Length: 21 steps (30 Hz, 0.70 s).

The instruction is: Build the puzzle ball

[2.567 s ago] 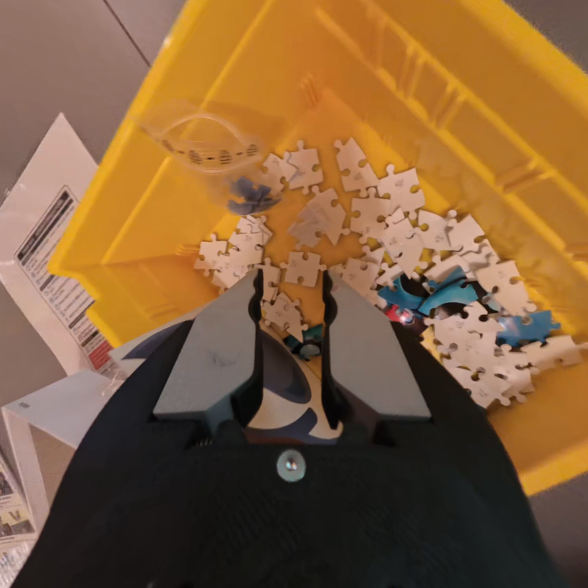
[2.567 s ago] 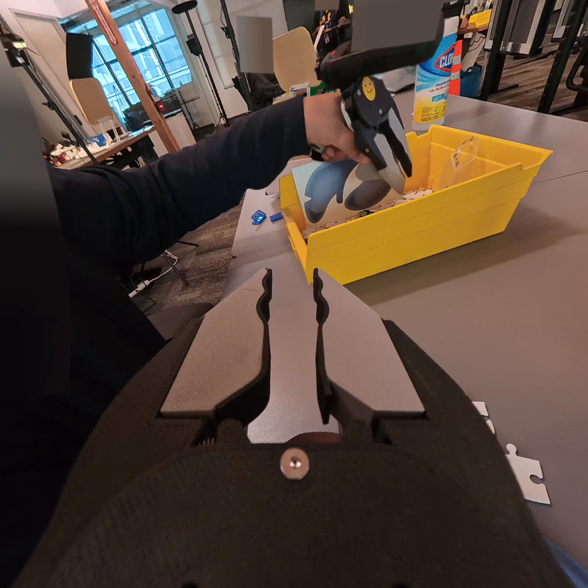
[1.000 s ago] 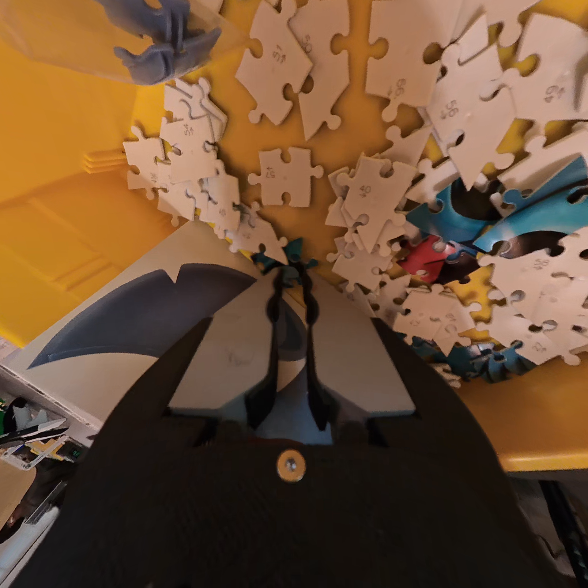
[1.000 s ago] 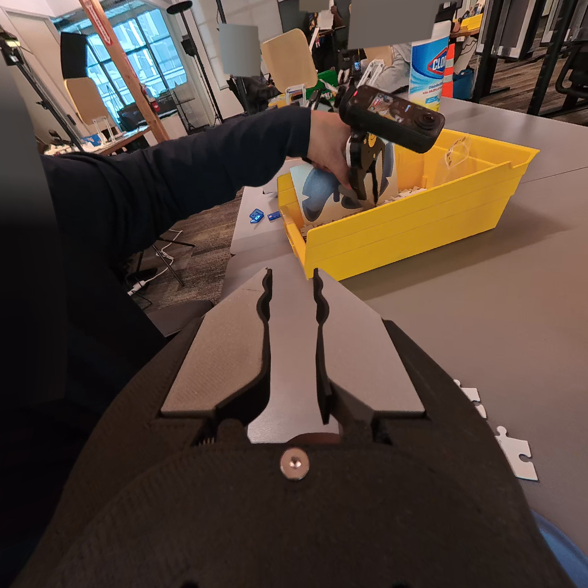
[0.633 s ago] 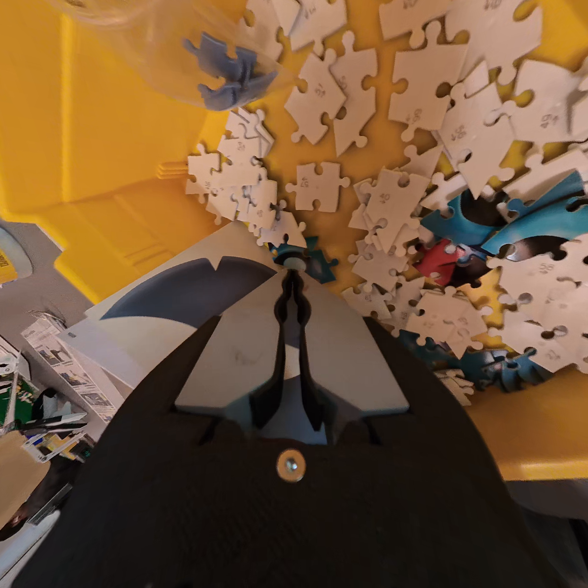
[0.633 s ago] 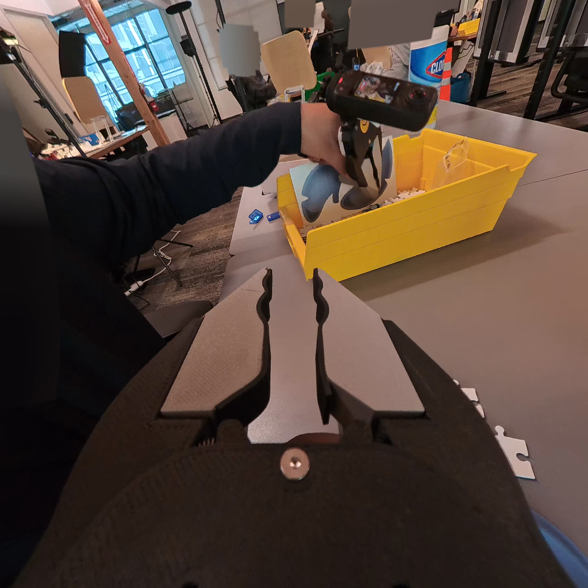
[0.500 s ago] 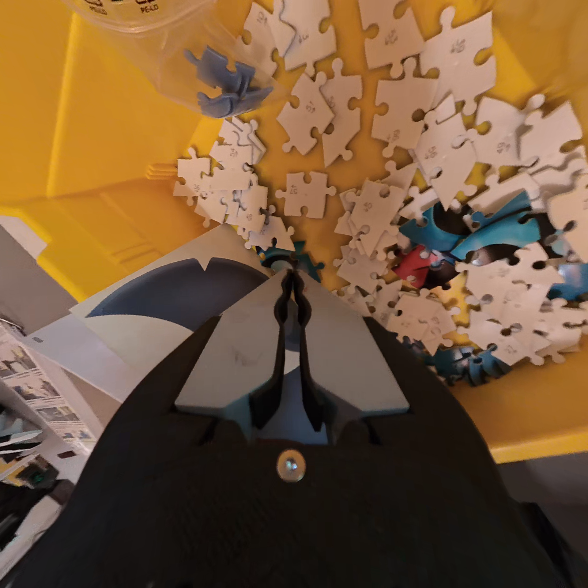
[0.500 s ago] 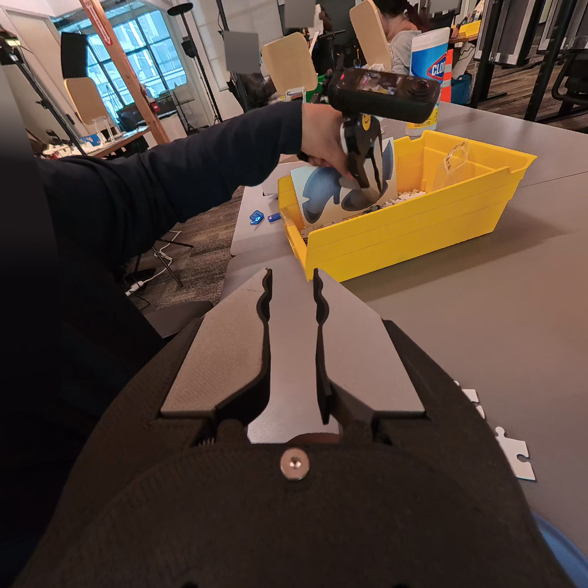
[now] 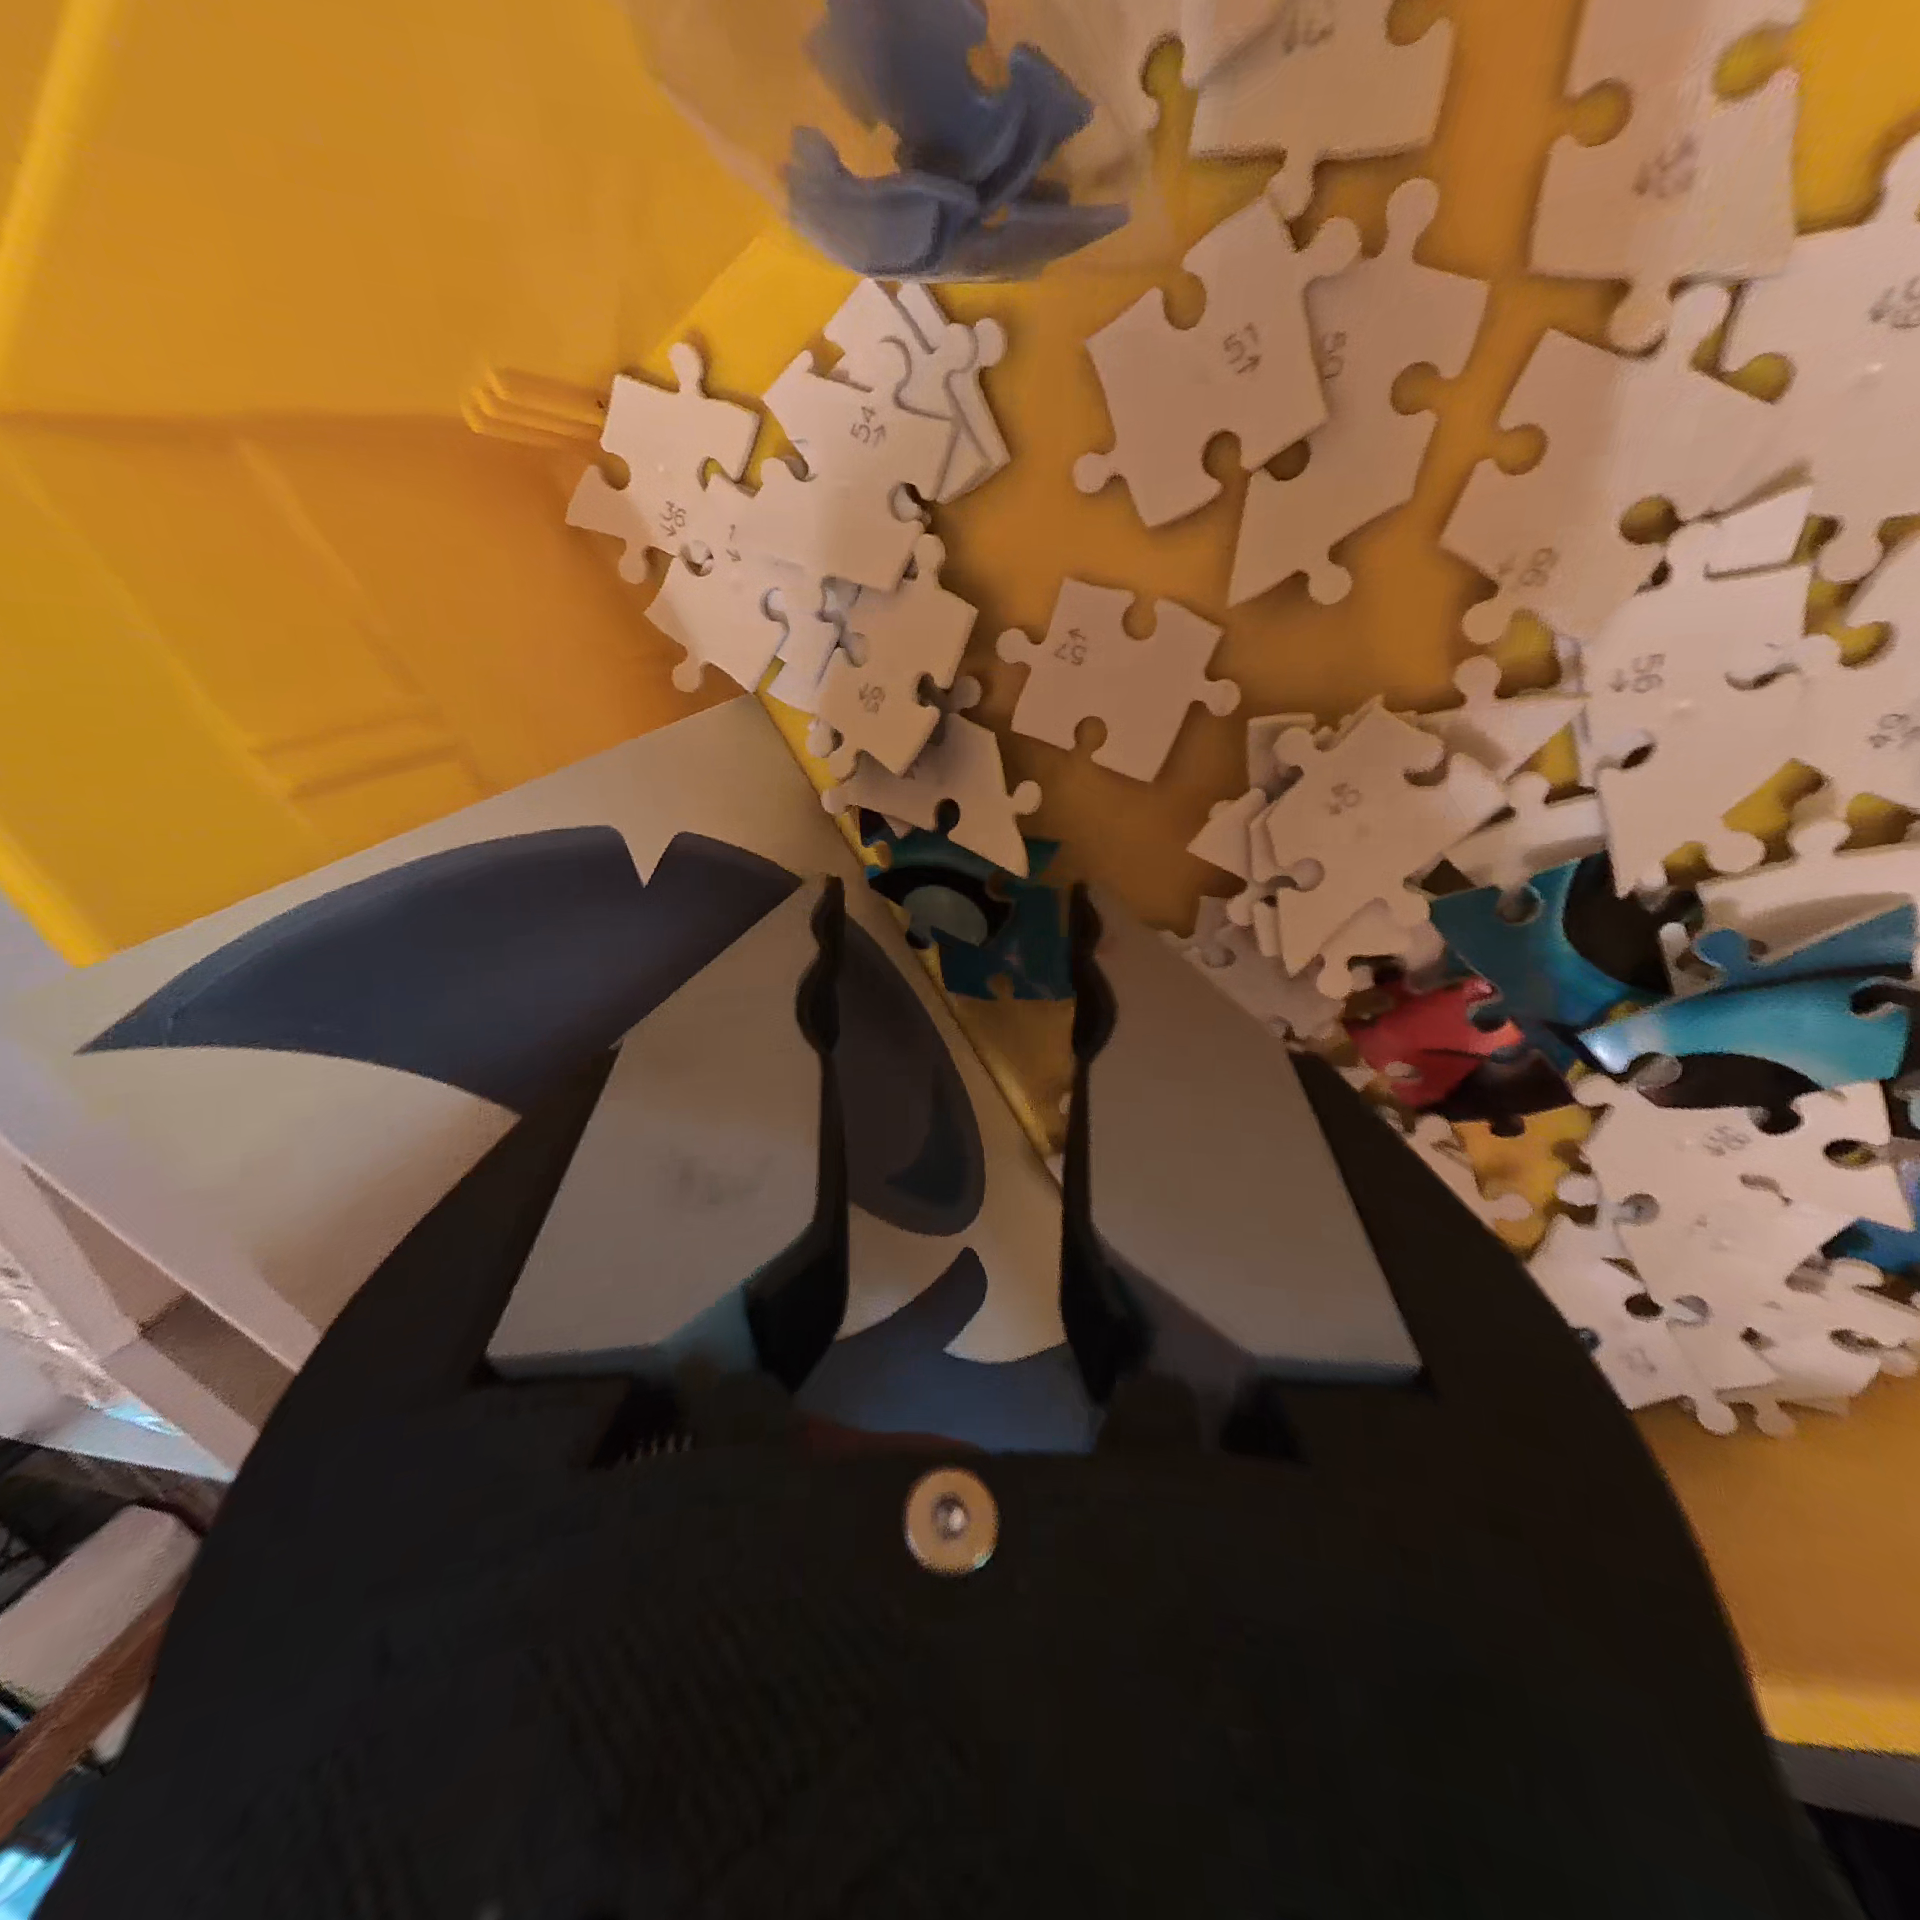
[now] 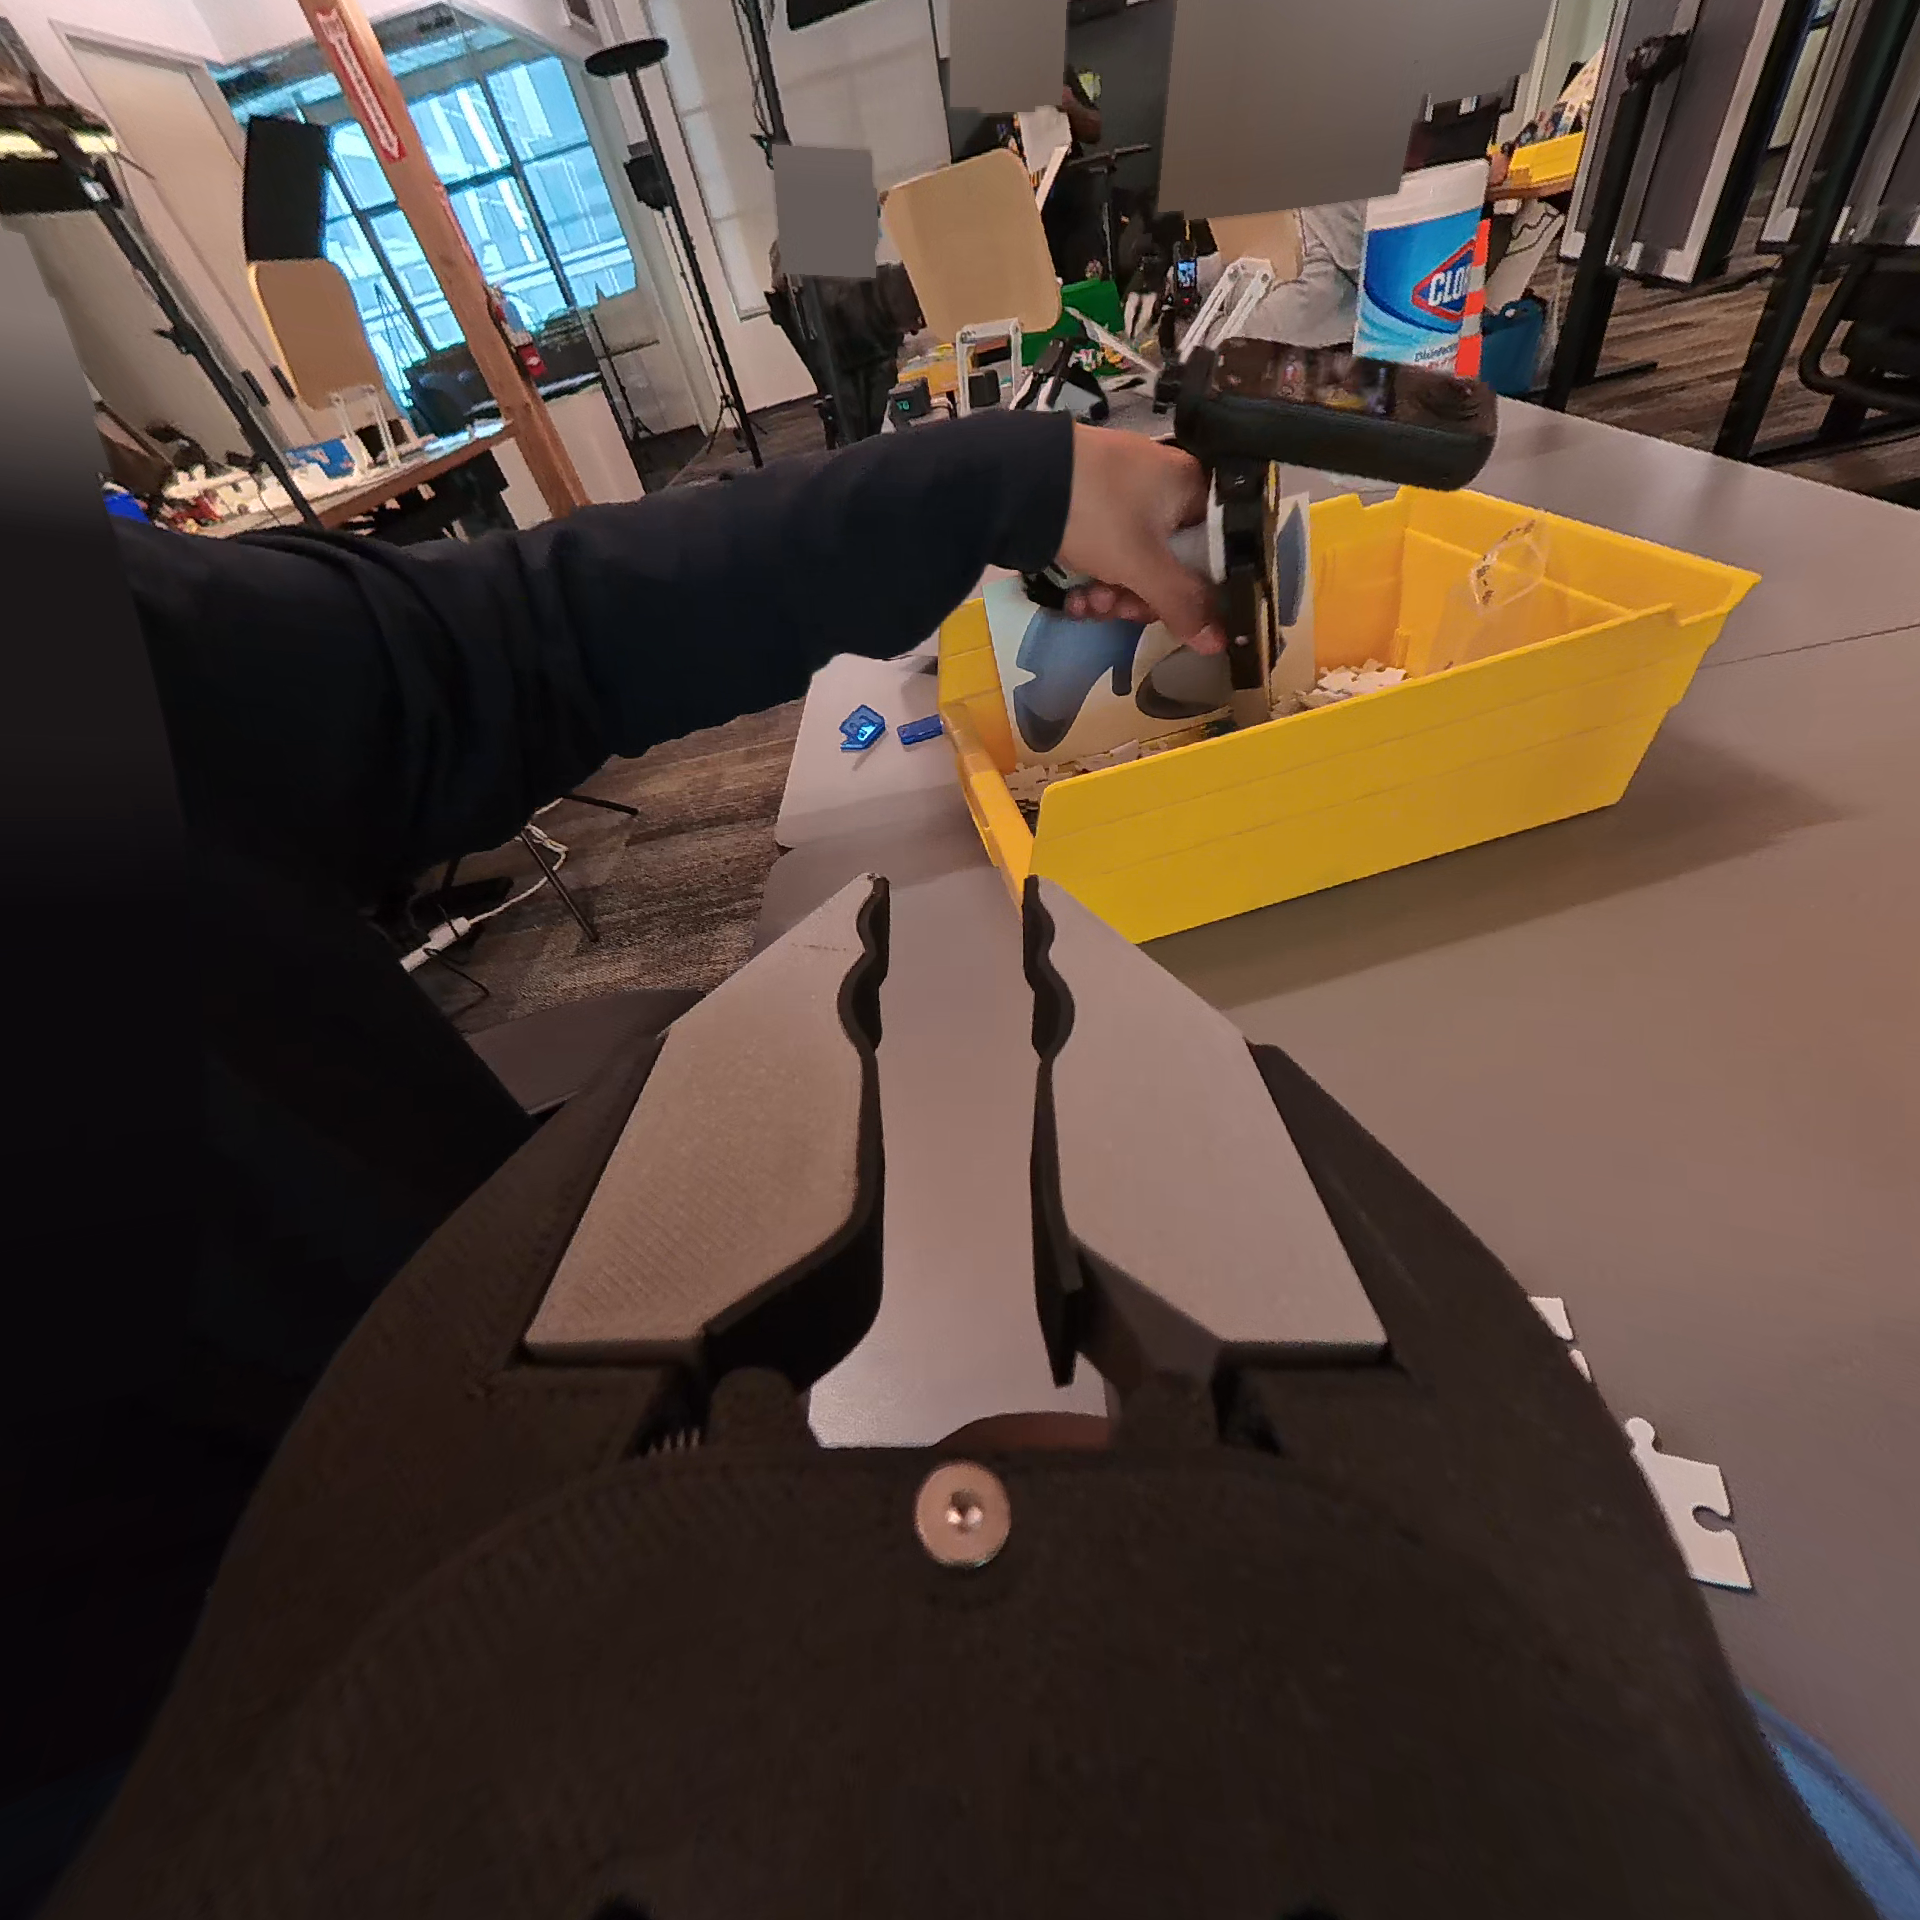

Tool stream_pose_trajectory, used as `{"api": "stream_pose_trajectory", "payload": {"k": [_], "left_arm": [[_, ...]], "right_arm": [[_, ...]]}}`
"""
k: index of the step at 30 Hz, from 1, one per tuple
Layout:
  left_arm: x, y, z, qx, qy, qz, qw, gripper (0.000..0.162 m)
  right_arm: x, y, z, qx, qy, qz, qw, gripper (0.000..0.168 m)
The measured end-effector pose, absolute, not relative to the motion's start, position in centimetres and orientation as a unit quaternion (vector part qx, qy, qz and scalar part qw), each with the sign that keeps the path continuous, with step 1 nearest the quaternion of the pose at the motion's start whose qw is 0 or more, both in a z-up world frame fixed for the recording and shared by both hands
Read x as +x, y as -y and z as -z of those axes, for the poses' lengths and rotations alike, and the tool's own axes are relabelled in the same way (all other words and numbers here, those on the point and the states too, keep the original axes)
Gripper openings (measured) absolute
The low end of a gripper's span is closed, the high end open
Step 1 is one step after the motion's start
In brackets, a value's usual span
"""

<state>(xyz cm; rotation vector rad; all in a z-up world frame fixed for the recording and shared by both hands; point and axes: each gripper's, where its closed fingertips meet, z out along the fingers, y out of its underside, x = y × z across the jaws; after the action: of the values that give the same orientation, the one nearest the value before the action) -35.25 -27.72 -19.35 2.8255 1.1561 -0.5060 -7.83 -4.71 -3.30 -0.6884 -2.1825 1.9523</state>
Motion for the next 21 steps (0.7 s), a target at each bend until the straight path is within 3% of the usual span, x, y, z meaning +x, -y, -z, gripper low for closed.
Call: {"api": "stream_pose_trajectory", "payload": {"k": [10, 15, 21], "left_arm": [[-35.1, 27.5, 19.7, 0.917, -0.378, 0.121, 0.027, 0.021], [-35.1, 26.8, 18.5, 0.924, -0.355, 0.14, 0.02, 0.0], [-34.8, 26.8, 17.7, 0.929, -0.341, 0.144, 0.012, 0.0]], "right_arm": [[-7.0, 3.8, 2.5, -0.226, 0.711, -0.661, 0.073, 0.021], [-6.9, 3.5, 2.6, -0.227, 0.711, -0.661, 0.076, 0.021], [-6.9, 3.3, 2.6, -0.23, 0.709, -0.663, 0.074, 0.021]]}}
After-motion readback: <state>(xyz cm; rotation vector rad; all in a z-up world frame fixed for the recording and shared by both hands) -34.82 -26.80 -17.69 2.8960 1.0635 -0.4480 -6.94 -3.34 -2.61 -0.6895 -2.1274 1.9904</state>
